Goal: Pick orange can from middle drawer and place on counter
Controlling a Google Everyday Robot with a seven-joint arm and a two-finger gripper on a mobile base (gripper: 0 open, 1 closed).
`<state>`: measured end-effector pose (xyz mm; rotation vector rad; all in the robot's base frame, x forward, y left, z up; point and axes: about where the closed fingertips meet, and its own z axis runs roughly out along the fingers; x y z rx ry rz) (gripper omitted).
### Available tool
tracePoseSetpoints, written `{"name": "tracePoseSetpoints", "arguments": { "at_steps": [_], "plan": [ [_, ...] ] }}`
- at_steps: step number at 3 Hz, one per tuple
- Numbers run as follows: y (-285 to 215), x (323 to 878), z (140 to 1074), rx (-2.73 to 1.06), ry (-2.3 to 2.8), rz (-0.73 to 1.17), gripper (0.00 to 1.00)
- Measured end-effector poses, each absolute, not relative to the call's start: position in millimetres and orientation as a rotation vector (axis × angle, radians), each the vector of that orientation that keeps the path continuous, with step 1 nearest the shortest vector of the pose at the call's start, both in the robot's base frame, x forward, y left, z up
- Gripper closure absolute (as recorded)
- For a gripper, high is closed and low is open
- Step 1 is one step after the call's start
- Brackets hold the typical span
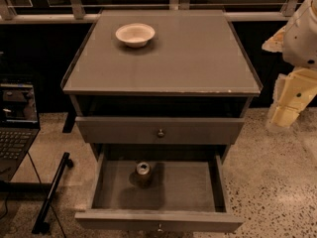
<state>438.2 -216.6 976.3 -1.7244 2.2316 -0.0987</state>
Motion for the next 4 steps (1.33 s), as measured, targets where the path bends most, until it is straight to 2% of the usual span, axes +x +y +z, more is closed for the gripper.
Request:
{"name": "tracePoseSetpoints", "arguments": {
  "at_steps": [2, 3, 4],
  "plan": [
    [-214, 437, 992, -1.729, 2.22, -0.117, 0.0],
    [-197, 419, 1011, -1.724, 2.204, -0.128, 0.0],
    [-175, 384, 1015, -1.565, 2.239, -0.061, 0.0]
  ]
}}
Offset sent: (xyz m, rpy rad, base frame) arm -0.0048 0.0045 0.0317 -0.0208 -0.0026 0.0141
